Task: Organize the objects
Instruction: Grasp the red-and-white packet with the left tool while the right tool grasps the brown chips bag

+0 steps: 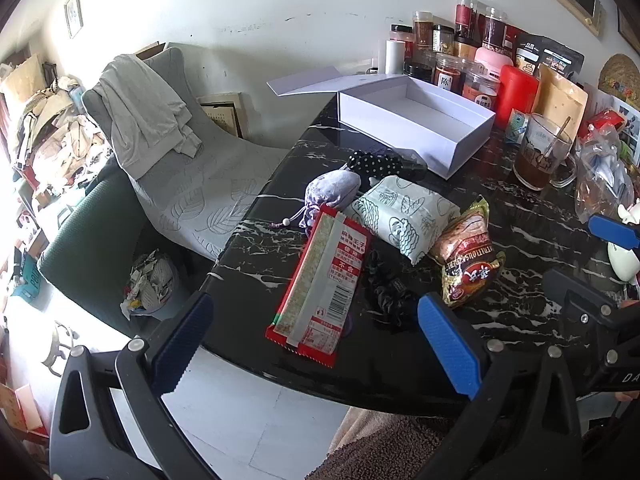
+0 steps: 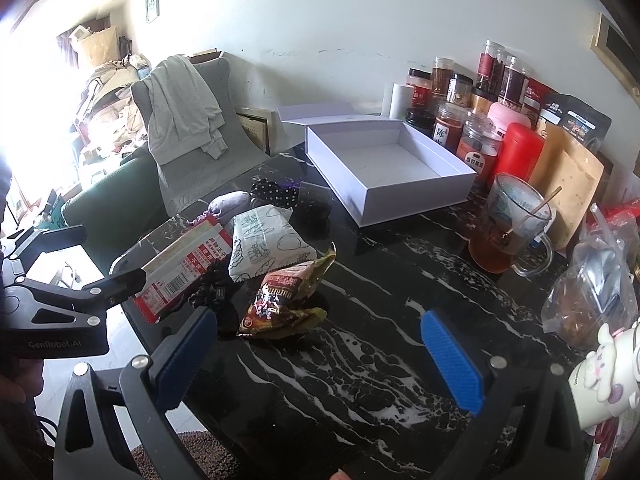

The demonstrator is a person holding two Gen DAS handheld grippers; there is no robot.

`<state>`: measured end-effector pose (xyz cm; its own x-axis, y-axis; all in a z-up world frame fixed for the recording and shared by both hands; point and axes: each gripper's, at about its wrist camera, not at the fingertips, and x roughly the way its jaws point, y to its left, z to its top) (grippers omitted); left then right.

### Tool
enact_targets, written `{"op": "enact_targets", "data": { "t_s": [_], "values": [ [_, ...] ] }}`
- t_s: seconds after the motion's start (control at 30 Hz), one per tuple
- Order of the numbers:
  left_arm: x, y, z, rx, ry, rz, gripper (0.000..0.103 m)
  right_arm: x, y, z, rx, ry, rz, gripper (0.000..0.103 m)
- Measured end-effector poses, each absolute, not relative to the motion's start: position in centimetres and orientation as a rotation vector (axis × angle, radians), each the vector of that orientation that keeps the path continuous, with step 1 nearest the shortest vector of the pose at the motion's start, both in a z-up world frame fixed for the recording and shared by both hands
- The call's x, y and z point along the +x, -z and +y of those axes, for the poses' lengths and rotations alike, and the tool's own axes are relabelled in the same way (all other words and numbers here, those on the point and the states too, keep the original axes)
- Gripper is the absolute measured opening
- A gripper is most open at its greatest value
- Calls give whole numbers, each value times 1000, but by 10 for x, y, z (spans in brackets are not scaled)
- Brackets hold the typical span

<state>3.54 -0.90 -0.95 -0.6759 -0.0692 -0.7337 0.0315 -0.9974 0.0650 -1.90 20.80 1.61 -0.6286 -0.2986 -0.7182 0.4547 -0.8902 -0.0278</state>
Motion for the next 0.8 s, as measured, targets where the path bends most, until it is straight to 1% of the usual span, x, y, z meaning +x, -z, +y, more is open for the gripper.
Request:
{"op": "enact_targets", "data": {
  "t_s": [0.47, 0.8],
  "values": [
    [7, 43, -21, 1333, 2795, -71, 102, -37, 7, 194, 1111, 2441, 273, 102],
    [-23, 70, -29, 1474, 2724, -87, 102, -59, 28, 179, 1170, 2399, 301, 102]
  ]
}}
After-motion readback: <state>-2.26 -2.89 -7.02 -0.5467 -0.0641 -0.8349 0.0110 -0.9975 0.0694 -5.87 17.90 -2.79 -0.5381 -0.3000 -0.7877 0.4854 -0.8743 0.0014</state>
